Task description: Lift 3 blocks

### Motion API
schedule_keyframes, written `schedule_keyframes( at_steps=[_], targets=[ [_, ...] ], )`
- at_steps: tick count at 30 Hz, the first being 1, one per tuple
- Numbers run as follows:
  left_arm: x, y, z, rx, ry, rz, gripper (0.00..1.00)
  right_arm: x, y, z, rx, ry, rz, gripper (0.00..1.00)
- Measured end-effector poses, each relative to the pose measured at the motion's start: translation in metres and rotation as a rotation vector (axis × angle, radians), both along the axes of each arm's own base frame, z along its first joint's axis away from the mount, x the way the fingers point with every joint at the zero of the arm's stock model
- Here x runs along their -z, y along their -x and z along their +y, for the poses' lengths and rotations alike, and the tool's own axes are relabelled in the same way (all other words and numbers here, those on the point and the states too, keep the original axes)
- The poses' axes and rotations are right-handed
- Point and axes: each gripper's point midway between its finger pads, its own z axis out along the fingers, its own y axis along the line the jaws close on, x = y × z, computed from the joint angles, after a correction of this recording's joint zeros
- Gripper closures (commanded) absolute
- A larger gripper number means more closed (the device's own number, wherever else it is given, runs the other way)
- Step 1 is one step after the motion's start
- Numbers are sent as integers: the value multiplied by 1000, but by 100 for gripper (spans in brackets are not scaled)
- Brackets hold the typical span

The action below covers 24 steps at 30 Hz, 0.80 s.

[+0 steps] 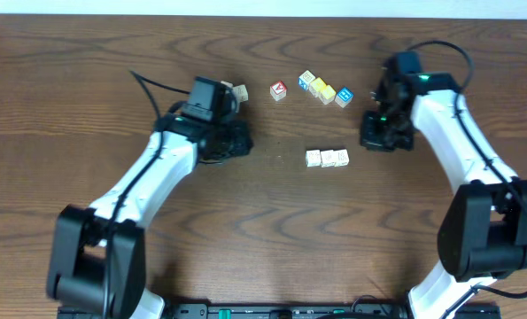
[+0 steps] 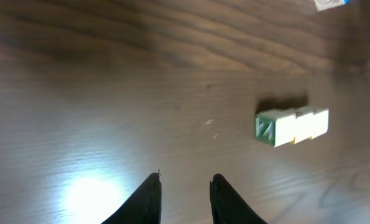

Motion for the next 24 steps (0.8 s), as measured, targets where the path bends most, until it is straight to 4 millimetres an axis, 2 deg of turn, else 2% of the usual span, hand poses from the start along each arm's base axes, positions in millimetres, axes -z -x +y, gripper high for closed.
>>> schedule_keyframes(
  at_steps=[5,8,14,21,24],
  targets=[
    [29,-1,-32,32,48,42,76,26,5,-10,-2,-107,-12,99],
    [41,1,-41,27,67,73,77,37,3,-8,-12,-149,-47,99],
    [42,0,-47,15,93,88,81,54,0,4,-37,-230,-109,99],
    [42,7,-57,37,92,92,92,65,-13,8,-44,-257,-209,99],
    [43,11,-62,50,80,87,93,66,-14,10,-43,-267,-219,99]
  ],
)
